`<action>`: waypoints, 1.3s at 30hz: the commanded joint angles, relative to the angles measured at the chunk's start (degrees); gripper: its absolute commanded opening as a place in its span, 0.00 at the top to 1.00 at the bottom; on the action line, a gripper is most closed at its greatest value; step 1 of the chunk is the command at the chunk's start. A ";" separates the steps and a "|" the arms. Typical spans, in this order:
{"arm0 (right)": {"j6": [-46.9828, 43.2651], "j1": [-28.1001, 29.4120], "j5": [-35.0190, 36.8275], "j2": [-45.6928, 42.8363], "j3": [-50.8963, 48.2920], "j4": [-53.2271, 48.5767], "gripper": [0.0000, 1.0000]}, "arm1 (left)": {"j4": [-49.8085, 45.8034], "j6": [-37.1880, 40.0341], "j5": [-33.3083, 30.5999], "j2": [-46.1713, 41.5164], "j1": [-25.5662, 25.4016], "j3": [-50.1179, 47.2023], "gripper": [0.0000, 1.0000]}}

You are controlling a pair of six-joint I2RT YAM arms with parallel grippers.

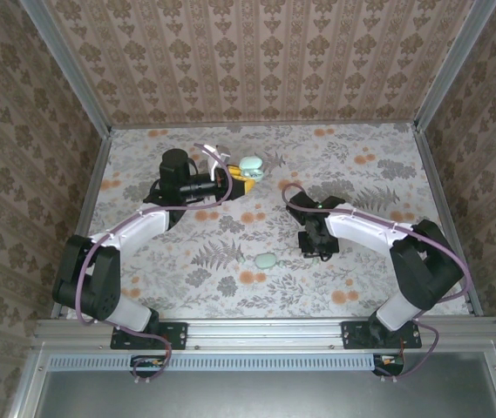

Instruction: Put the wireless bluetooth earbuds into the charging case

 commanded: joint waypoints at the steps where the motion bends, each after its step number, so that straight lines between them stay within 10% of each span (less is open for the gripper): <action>1: -0.11 0.36 -0.17 1.86 -0.90 0.85 0.72 | -0.99 1.69 0.04 -1.87 -0.52 -0.71 0.83; 39: 0.08 2.07 1.57 5.00 -0.61 -1.48 0.70 | -1.98 2.16 -0.45 -1.71 -0.81 -0.33 0.82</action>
